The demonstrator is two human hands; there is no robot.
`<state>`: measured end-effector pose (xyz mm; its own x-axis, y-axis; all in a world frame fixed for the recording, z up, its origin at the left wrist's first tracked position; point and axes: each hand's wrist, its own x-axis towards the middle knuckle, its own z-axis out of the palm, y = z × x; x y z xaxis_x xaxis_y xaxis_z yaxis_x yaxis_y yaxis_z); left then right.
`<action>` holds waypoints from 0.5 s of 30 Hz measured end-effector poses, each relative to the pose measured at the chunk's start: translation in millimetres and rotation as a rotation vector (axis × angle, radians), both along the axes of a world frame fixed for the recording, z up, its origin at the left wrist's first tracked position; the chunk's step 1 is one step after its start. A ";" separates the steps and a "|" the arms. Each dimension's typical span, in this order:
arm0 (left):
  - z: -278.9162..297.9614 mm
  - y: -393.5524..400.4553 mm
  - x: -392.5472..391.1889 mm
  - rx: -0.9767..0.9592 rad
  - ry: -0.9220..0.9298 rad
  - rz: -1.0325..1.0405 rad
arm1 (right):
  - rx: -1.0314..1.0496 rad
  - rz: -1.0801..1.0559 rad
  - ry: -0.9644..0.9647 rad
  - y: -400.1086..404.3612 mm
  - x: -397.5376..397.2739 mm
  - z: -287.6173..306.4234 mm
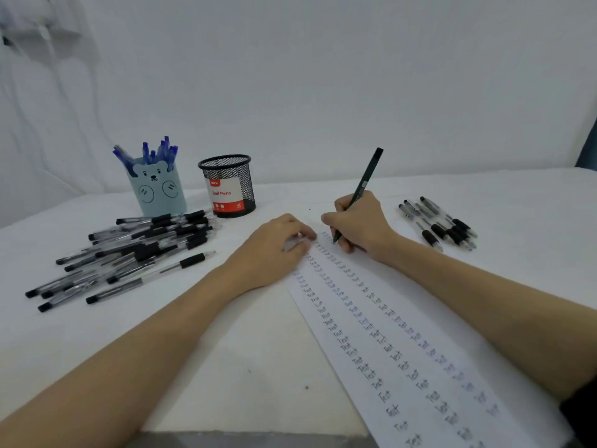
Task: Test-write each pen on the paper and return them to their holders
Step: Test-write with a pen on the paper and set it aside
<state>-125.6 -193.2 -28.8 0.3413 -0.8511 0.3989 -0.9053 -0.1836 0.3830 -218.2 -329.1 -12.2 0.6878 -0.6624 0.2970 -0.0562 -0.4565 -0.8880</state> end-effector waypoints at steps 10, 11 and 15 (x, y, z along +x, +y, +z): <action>-1.1 0.3 0.6 -0.004 0.012 0.014 | -0.057 -0.001 0.021 2.2 0.1 0.8; -0.5 0.2 0.5 -0.004 0.012 0.014 | -0.053 0.006 0.018 1.9 -0.1 1.1; -0.1 -0.1 0.0 -0.004 0.016 0.015 | -0.088 0.022 0.032 2.6 2.1 -0.3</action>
<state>-125.6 -193.3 -28.9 0.3603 -0.8444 0.3965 -0.8963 -0.1956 0.3979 -216.1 -326.5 -12.5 0.7121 -0.6192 0.3310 -0.0730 -0.5342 -0.8422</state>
